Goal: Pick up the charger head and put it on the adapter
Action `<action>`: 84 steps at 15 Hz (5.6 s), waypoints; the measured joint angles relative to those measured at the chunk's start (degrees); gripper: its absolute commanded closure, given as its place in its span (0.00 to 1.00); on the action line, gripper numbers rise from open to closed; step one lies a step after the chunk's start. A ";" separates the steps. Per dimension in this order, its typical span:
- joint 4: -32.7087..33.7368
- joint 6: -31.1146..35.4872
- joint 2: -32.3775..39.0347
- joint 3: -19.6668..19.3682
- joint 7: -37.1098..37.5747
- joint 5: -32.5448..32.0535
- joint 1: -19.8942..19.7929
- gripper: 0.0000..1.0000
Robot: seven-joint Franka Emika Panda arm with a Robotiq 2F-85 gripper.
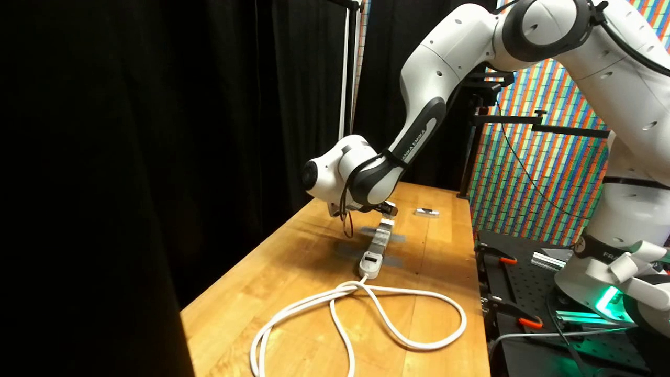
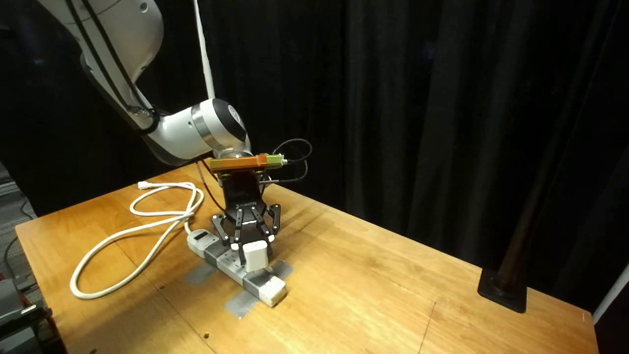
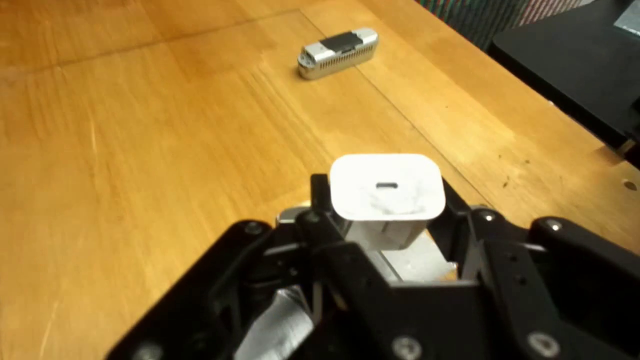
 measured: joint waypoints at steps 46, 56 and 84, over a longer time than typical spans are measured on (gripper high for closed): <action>-17.38 25.39 -11.94 -1.50 -4.89 0.25 1.73 0.77; -18.18 27.44 -11.96 -1.52 -4.88 0.09 1.74 0.77; -19.30 39.23 -14.08 -2.64 -31.79 23.93 -6.71 0.77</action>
